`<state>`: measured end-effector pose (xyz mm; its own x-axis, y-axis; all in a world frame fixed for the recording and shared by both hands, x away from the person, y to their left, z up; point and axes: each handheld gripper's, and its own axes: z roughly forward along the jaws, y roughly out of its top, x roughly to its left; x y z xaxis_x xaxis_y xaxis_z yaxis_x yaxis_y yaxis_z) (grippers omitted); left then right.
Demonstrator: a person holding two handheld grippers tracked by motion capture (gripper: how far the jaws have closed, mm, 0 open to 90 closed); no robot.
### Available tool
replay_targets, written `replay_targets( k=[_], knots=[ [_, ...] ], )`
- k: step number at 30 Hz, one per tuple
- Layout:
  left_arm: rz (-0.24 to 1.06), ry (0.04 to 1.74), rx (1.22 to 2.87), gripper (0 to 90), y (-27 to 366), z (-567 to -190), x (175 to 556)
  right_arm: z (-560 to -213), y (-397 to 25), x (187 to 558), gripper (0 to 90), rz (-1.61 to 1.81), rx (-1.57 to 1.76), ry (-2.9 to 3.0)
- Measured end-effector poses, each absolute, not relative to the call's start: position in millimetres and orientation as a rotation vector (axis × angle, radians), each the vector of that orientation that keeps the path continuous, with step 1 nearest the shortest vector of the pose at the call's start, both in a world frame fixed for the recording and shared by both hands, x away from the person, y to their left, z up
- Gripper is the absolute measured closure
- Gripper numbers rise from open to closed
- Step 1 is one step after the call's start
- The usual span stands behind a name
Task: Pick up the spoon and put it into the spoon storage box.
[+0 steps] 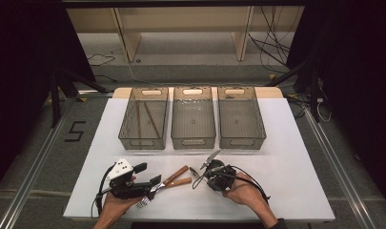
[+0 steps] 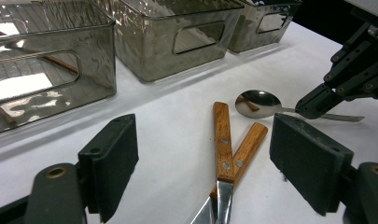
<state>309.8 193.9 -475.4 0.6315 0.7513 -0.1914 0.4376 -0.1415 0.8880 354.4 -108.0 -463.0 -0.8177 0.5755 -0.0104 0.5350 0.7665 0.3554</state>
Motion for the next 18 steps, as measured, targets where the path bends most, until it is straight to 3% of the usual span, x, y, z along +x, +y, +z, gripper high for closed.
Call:
replay_targets(
  k=[9, 18],
  knots=[
    [0.363, 0.969, 1.771, 23.2, 195, -476, 310, -460, -110, 356, 90.0, 0.535, 0.890, 2.836],
    [0.370, 0.972, 1.764, 23.2, 196, -476, 310, -427, -126, 369, 90.0, 0.752, 0.953, 2.751]
  ],
)
